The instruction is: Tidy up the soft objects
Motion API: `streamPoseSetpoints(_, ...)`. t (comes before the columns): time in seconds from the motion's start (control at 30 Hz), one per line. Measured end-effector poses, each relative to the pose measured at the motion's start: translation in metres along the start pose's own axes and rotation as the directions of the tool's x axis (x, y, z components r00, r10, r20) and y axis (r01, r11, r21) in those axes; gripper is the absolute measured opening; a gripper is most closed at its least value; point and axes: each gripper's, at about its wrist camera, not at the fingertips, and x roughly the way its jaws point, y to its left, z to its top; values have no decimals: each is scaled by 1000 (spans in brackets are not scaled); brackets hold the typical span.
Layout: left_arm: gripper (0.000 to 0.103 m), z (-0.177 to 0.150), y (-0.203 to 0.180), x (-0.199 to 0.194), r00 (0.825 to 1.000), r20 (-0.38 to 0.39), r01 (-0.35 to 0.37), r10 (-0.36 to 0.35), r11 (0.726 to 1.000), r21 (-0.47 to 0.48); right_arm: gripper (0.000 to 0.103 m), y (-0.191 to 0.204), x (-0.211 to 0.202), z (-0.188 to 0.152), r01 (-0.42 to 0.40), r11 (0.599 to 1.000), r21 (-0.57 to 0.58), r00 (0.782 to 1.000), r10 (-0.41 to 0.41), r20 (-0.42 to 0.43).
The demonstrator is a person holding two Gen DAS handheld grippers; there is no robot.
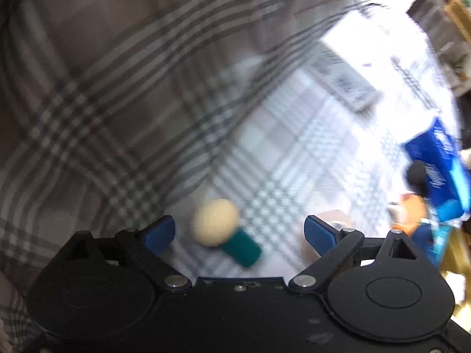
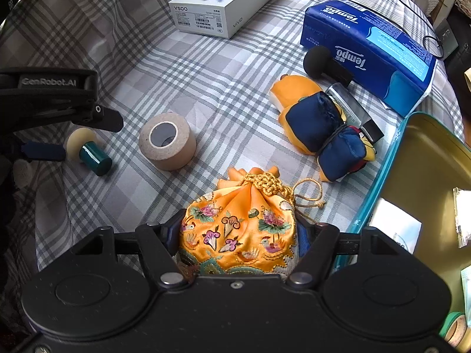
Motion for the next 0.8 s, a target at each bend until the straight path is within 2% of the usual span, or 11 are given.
streamPoseSetpoints(0.1,97,5,10,5,987,-3,-158,158,987,-26,67,1,0,0,2,1000,-2,1000,-2,2)
streamPoseSetpoints(0.17,97,5,17,5,980,-11,-200,200,978,-55,67,2,0,1,0,1000,-2,1000,0,5)
streamPoseSetpoints(0.3,97,0,17,-12,990,11,-138,138,989,-53,67,2,-2,1,-2,1000,-2,1000,2,12)
streamPoseSetpoints(0.4,97,-5,7,-23,997,26,-78,78,997,-22,67,2,-3,0,-1,1000,-1,1000,1,14)
streamPoseSetpoints(0.5,97,-15,-4,-29,998,42,-55,54,998,21,67,1,-2,0,5,1000,4,1000,-5,11)
streamPoseSetpoints(0.63,72,-17,-13,-24,999,22,-28,27,999,44,67,2,-1,1,9,1000,3,1000,-9,8)
streamPoseSetpoints(0.67,71,-17,-15,-21,1000,15,-21,20,999,47,67,2,-1,1,9,1000,3,1000,-9,7)
streamPoseSetpoints(0.73,72,-21,-19,-19,1000,16,-10,8,997,74,67,2,0,1,8,1000,3,1000,-8,4)
streamPoseSetpoints(0.8,80,-24,-29,-14,1000,22,-8,6,991,132,67,2,1,1,7,1000,3,1000,-7,1)
